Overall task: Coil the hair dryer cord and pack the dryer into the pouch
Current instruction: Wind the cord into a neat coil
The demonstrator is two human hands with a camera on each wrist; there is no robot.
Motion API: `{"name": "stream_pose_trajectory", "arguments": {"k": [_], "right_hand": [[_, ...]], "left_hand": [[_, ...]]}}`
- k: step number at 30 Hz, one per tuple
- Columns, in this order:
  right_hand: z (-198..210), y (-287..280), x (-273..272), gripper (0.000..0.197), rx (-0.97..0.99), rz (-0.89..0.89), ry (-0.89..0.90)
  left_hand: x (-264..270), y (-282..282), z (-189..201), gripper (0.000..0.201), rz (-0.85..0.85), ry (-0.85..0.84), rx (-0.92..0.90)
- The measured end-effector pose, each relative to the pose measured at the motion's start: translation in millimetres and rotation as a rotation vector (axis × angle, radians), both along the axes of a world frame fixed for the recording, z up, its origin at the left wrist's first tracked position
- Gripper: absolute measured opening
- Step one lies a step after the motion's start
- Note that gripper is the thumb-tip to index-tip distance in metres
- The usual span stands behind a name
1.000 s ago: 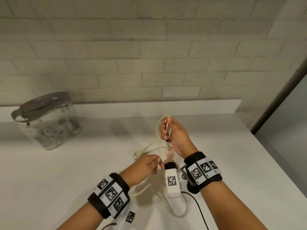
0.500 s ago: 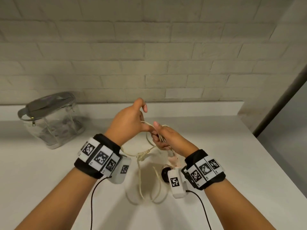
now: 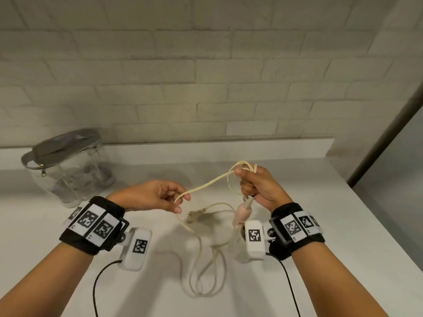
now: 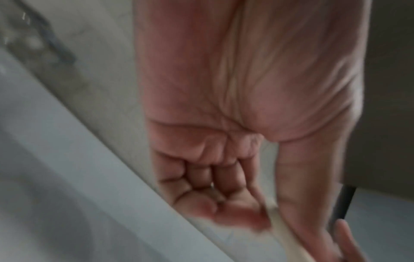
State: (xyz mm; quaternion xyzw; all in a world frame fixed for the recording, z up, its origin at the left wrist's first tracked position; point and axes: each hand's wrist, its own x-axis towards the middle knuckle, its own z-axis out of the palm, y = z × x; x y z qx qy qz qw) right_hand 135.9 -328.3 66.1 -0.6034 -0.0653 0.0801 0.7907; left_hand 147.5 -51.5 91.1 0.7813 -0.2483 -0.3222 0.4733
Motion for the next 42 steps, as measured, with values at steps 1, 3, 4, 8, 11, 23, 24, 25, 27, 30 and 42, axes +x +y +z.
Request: {"name": "stream_pose_trajectory", "arguments": {"k": [1, 3, 4, 8, 11, 23, 24, 25, 27, 30, 42], "right_hand": [[0.8, -1.3, -0.4, 0.026, -0.043, 0.010, 0.001], [5.1, 2.8, -3.4, 0.023, -0.151, 0.086, 0.030], [7.0, 7.3, -5.3, 0.031, -0.196, 0.141, 0.047], [7.0, 21.6, -9.6, 0.047, -0.124, 0.349, 0.091], [1.2, 15.6, -9.4, 0.047, 0.219, 0.359, 0.143], [-4.6, -4.6, 4.0, 0.037, 0.293, 0.056, 0.124], [-3.3, -4.9, 3.3, 0.038, 0.271, 0.047, 0.140], [-2.1, -3.9, 2.7, 0.038, 0.253, 0.028, 0.158], [-0.5, 1.5, 3.1, 0.038, 0.229, -0.049, 0.177], [1.5, 10.9, 5.0, 0.037, 0.199, -0.140, 0.171], [5.0, 14.3, 2.1, 0.041, 0.428, -0.004, 0.279]], "left_hand": [[4.7, 3.9, -0.5, 0.027, 0.122, -0.128, 0.015], [14.0, 6.7, 0.4, 0.027, 0.417, -0.329, -0.059], [17.7, 5.1, 3.5, 0.024, 0.549, -0.351, -0.174], [32.4, -11.3, 15.0, 0.018, 0.820, -0.374, -0.469], [29.7, -32.0, -7.6, 0.026, 0.764, -0.415, -0.270], [-33.5, -54.8, -103.1, 0.023, 0.664, -0.005, -0.300], [-32.5, -49.0, -96.1, 0.023, 0.700, -0.049, -0.284], [-30.5, -43.1, -89.8, 0.022, 0.694, -0.170, -0.200], [-29.4, -36.1, -77.0, 0.023, 0.529, -0.488, 0.069], [-41.2, -44.3, -54.8, 0.038, 0.191, -0.800, 0.393], [-40.1, -53.4, -26.1, 0.032, -0.032, -0.458, 0.467]]}}
